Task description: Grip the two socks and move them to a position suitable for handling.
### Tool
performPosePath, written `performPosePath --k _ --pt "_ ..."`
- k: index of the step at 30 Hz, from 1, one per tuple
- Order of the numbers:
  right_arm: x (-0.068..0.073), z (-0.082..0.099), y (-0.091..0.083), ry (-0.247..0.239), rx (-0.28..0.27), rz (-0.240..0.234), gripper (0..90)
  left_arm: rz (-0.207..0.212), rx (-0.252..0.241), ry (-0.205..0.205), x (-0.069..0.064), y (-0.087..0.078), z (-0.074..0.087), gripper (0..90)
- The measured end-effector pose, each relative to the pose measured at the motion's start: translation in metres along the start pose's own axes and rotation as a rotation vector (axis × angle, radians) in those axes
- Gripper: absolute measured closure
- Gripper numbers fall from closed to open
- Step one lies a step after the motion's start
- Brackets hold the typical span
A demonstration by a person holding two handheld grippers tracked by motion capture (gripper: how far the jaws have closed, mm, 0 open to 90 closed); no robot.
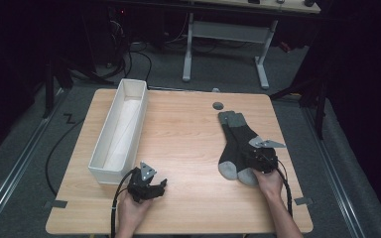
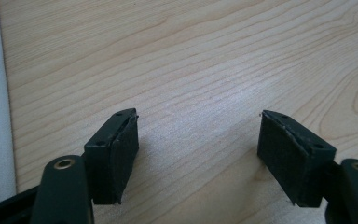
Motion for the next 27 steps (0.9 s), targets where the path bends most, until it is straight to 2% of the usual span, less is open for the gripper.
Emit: performPosePath --k 4,6,8,11,17,22,27 --pt "0.0 0.0 0.001 0.002 -0.005 -0.009 80.6 0.0 0.0 0.0 0.0 0.0 0.0 29.3" --pt "0.0 -0.001 -0.001 0.003 -0.009 -0.01 83.3 0.0 0.0 0.0 0.0 0.0 0.0 29.3" --pt "-0.001 -0.002 -0.002 -0.002 -0.019 -0.003 84.4 0.0 0.001 0.001 0.0 0.0 0.0 29.3" --pt "-0.003 -0.006 -0.007 0.018 -0.049 0.003 85.2 0.0 0.001 0.001 0.0 0.0 0.0 29.2" --pt "-0.006 -0.022 -0.025 0.022 -0.116 0.027 85.6 0.0 0.0 0.0 0.0 0.0 0.0 29.2" --pt "-0.006 -0.035 -0.038 0.048 -0.161 0.03 85.8 0.0 0.0 0.001 0.0 0.0 0.0 29.2" --pt "-0.005 -0.049 -0.05 0.047 -0.201 0.04 86.0 0.0 0.001 0.001 0.0 0.0 0.0 29.2"
Point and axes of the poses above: each handheld gripper's, and its own axes: y roughly forward along the jaws, z roughly out of its underside, x roughly to its left, the point moved 6 cm from there along y, roughly forward along the jaws
